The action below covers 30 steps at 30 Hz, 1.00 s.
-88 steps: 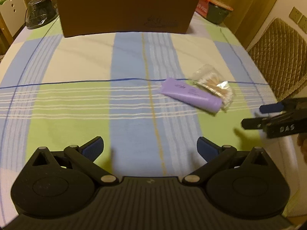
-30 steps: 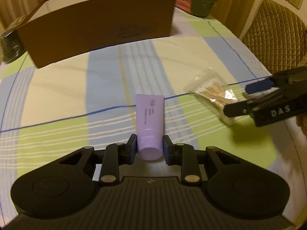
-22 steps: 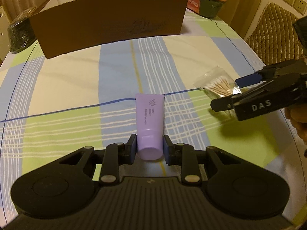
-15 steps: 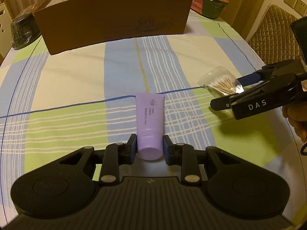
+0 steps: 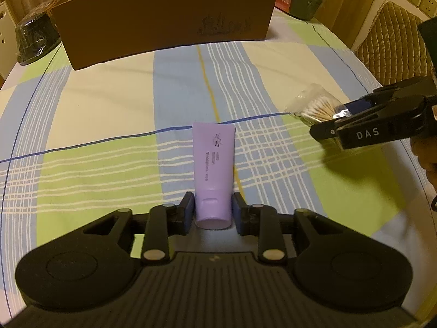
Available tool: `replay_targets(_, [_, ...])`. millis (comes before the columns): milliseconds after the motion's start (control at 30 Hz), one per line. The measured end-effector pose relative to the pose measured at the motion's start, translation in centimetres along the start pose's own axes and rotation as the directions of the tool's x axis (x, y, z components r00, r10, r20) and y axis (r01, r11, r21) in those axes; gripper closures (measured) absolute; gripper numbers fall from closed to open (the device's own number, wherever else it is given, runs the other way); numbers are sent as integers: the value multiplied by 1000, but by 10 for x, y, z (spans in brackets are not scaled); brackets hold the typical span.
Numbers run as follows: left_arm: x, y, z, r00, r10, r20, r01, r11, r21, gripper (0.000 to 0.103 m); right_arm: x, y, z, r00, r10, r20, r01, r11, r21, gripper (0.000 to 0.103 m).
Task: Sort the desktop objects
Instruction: 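Grasp the cotton swab bag with the right gripper while the left gripper holds the lavender tube, then carry the lavender tube and cotton swab bag with both grippers over the brown box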
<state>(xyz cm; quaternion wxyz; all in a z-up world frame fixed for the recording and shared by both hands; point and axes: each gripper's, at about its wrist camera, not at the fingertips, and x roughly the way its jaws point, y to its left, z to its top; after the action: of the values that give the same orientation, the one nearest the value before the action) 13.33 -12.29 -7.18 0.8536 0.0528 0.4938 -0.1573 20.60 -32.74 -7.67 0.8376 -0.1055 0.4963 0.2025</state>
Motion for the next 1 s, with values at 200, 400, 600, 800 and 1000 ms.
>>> replay_targets(200, [3,0,-2,1000,-6,-9,6,1000,29,79,-15,1,-5,1000,2,10,-2,1000,16,78])
replay_targets(400, [-6,4,-3,999,-32,9,31,999,38,80,-33,7,-13,1000,2,23,-3,999,35,78])
replay_targets(600, [-25,12,-5,998,-54,40,53,998,44,80,-49,18,-15,999,2,47,-5,998,55,78])
replay_targets(800, [-39,26,-10,996,-60,67,57,997,48,80,-59,38,-10,997,6,79,-11,998,58,78])
replay_targets(1000, [-55,48,-12,994,-53,98,49,998,43,80,-63,60,2,994,10,109,-16,999,51,78])
